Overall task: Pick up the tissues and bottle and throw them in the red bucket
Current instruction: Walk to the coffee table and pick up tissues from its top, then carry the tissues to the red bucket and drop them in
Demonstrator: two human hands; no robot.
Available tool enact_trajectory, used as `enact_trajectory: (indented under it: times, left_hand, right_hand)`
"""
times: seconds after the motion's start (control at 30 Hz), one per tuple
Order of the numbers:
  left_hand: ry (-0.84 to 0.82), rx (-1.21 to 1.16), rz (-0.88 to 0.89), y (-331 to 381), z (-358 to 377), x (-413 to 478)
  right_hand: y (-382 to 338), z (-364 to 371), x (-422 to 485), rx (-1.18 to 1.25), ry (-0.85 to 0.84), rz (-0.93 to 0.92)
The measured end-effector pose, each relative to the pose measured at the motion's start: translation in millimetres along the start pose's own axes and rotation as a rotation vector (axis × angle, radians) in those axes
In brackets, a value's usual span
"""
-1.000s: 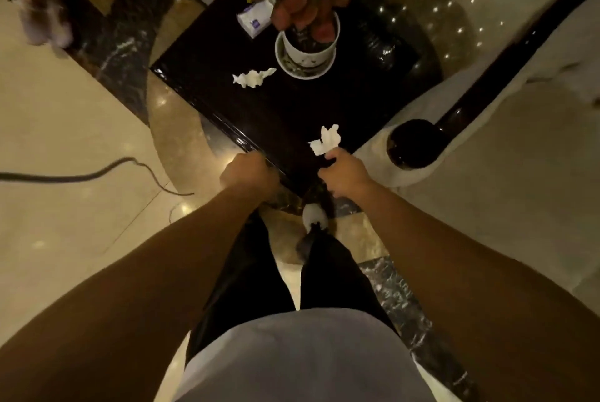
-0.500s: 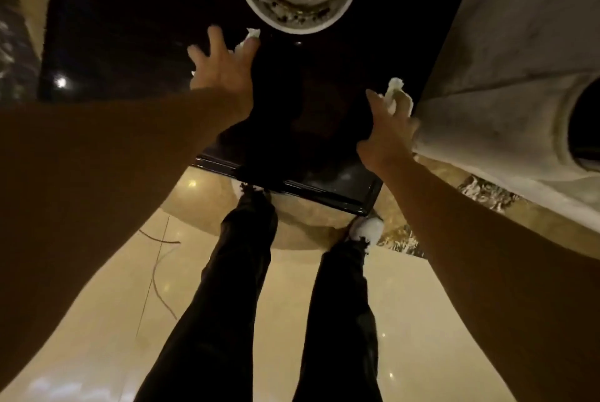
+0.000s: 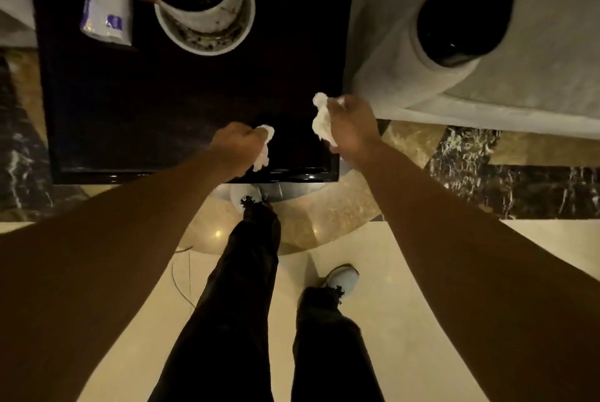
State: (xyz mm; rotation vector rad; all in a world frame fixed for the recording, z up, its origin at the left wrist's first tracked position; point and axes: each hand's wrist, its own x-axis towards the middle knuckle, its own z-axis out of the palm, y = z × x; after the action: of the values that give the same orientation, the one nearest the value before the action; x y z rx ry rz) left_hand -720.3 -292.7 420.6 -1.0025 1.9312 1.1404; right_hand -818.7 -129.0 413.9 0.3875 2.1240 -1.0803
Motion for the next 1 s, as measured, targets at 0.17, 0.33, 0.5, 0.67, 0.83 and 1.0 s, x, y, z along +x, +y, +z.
enact_trajectory:
  times: [0.17, 0.33, 0.5, 0.67, 0.83, 1.0]
  left_hand:
    - [0.018, 0.119, 0.120, 44, 56, -92]
    - [0.074, 0.175, 0.241, 80, 148, -201]
    - [-0.175, 0.197, 0.384, 118, 266, -314]
    - [-0.268, 0.373, 0.636, 161, 357, -396]
    - [-0.285, 0.570, 0.799, 237, 431, -444]
    - [-0.222, 0.755, 0.958, 324, 526, -465]
  right_hand:
    - [33, -91, -101, 0.515, -0.248, 0.212]
    - [105, -202, -219, 0.773, -0.240, 0.117]
    - [178, -316, -320, 0.625, -0.062, -0.022]
    - [250, -415, -380, 0.359, 0.234, -0.028]
    - [301, -497, -402, 0.381, 0.543, 0.095]
    - [351, -570, -402, 0.501, 0.724, 0.093]
